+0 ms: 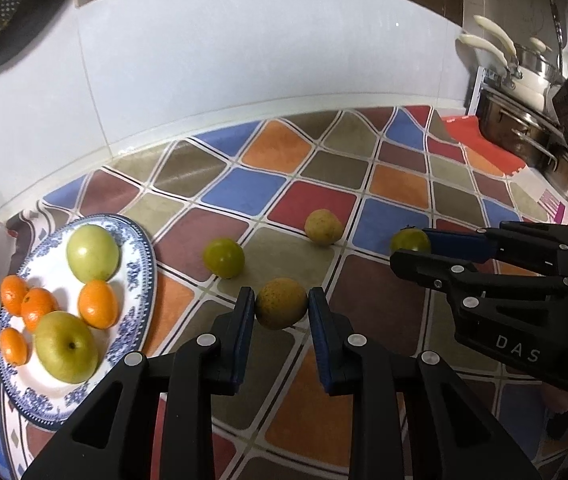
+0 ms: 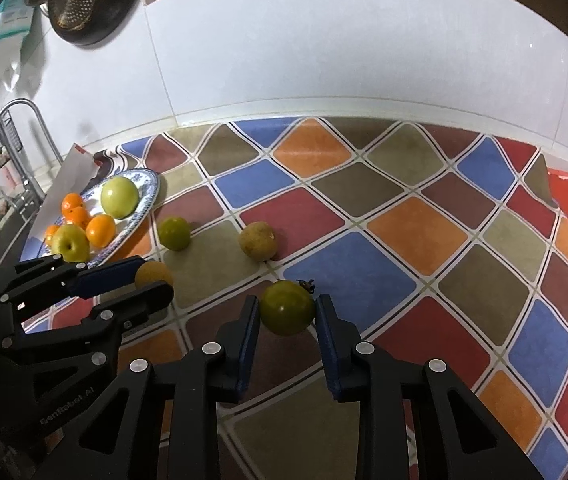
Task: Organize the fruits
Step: 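Close the left gripper on a brownish round fruit while the right gripper grasps a dark green fruit, then carry the brownish fruit in the left gripper to the plate while the right gripper carries the green fruit there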
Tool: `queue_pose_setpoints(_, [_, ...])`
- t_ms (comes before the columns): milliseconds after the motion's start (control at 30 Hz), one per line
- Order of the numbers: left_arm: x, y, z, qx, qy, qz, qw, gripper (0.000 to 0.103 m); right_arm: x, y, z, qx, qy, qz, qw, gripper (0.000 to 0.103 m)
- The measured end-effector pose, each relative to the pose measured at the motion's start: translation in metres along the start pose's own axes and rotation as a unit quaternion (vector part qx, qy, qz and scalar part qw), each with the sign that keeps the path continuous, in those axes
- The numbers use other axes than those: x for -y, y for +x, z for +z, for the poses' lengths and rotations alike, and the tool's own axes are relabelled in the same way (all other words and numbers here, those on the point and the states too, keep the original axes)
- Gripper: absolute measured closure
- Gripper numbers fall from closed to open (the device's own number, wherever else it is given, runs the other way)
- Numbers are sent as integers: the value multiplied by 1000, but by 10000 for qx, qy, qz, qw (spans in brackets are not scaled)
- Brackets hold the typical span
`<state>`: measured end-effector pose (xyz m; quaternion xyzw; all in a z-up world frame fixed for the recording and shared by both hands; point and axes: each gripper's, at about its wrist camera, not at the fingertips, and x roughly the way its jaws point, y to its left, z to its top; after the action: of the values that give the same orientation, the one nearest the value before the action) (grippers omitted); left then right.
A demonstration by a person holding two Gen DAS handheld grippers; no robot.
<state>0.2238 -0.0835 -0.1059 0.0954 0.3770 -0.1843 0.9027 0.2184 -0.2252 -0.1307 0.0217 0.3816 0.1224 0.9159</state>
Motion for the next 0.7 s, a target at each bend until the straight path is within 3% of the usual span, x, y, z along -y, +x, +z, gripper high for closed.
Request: queue_pose_setpoints(700, [-3,-81,-19,548,-200,226,9980,75,-44,-71,-7,500,-297,200,9981,74])
